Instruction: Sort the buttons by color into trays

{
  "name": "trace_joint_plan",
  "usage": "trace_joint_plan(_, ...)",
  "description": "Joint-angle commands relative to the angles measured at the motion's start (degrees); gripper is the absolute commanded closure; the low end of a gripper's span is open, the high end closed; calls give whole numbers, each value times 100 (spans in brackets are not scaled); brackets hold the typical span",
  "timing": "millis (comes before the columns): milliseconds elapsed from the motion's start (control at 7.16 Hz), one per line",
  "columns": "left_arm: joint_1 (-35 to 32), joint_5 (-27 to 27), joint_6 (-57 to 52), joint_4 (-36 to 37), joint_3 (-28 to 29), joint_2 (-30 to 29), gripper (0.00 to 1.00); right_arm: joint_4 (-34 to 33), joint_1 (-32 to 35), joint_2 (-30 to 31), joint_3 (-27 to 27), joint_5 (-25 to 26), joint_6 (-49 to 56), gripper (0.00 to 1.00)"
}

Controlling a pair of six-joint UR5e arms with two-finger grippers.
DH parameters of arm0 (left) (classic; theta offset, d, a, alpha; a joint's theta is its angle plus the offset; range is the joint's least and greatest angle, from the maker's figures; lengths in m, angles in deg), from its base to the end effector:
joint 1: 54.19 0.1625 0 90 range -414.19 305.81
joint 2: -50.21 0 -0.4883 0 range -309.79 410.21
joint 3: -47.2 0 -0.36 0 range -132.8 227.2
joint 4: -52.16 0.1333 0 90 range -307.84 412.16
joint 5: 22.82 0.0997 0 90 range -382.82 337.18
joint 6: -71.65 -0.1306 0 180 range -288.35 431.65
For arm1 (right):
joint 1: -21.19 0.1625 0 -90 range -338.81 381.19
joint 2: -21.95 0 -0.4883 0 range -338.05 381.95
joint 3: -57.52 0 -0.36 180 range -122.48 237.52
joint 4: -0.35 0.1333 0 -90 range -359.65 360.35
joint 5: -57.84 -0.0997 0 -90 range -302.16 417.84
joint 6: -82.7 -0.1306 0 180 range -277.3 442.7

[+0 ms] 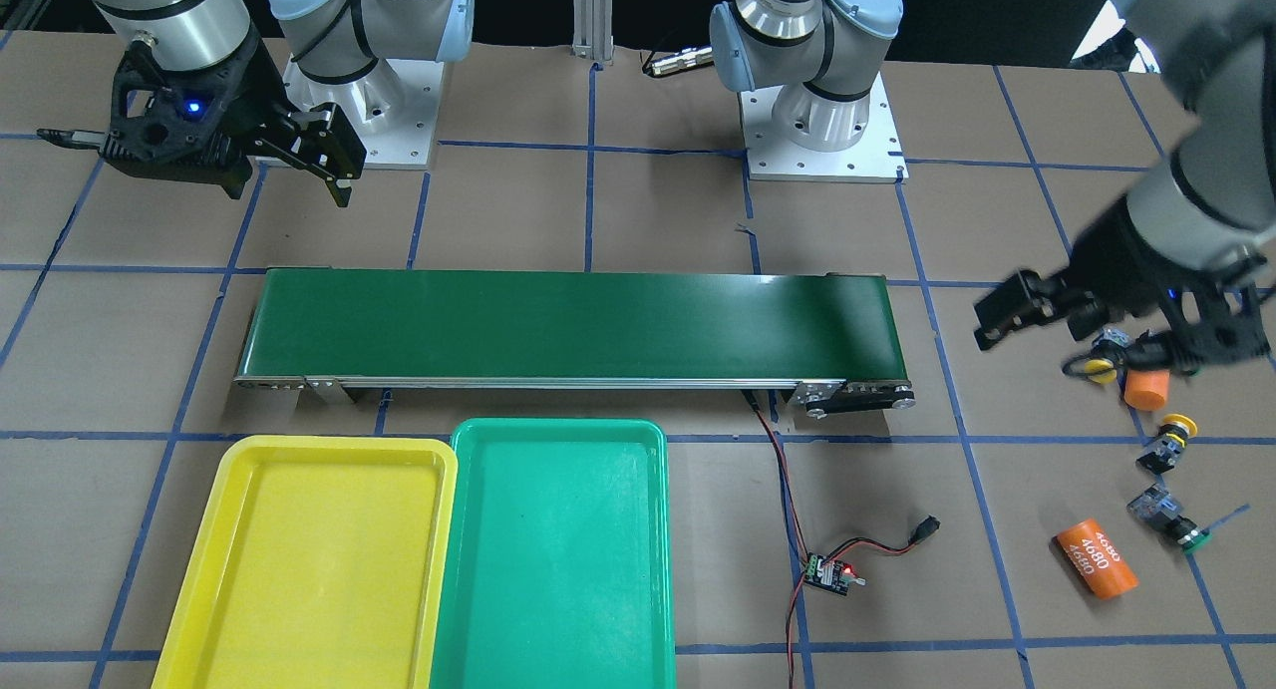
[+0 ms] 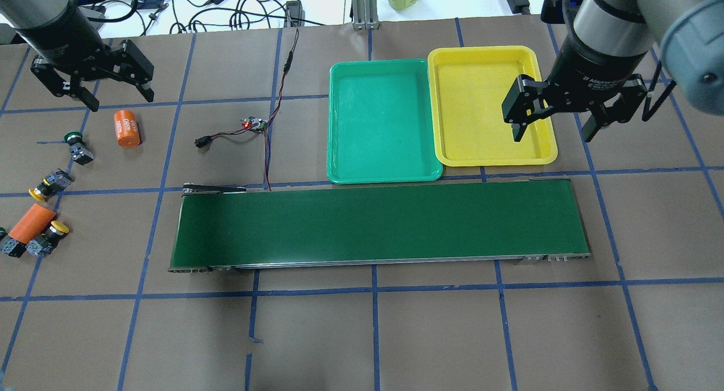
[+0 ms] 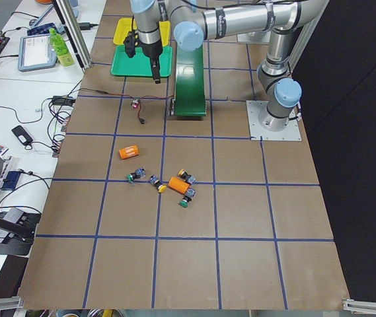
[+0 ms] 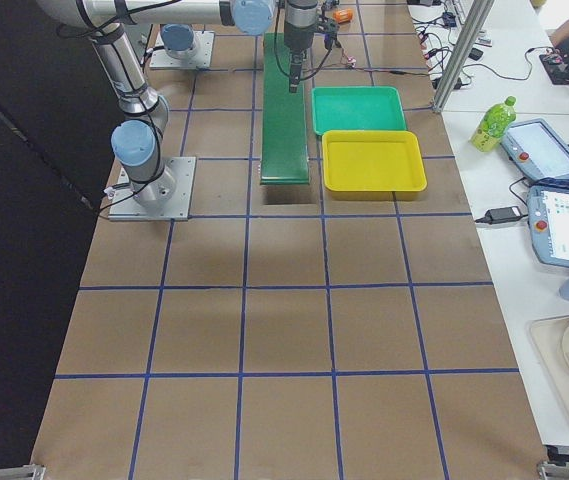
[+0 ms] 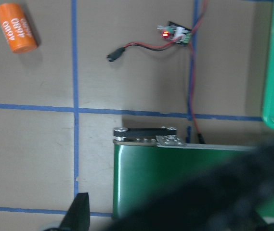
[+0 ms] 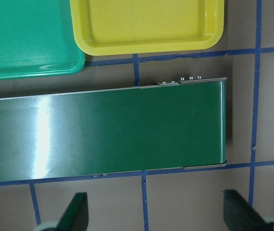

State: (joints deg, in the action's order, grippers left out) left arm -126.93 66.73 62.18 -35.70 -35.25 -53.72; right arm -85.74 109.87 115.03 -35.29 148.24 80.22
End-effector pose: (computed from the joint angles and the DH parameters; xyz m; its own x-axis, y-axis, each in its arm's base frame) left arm 0.0394 -0.5795 0.4588 -0.9904 -0.1365 0.0199 -0.1348 0.9883 0.0716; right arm 0.1226 -0.4279 0.5151 -0.9978 0.0657 0.0097 0.0662 0.9958 0.0631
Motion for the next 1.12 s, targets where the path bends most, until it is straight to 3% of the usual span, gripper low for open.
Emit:
trace_joint_plan(0, 635, 1, -650, 1283, -173, -967, 0, -3, 0, 9, 0, 21, -7, 0)
trace_joint_plan(419, 866, 36, -1074, 2701, -262, -2041, 0, -12, 0, 26, 0, 39, -7, 0)
trace_joint_plan(978, 1137, -8, -1442, 3011, -200, -2377, 0, -30, 0, 26, 0, 30, -16, 0)
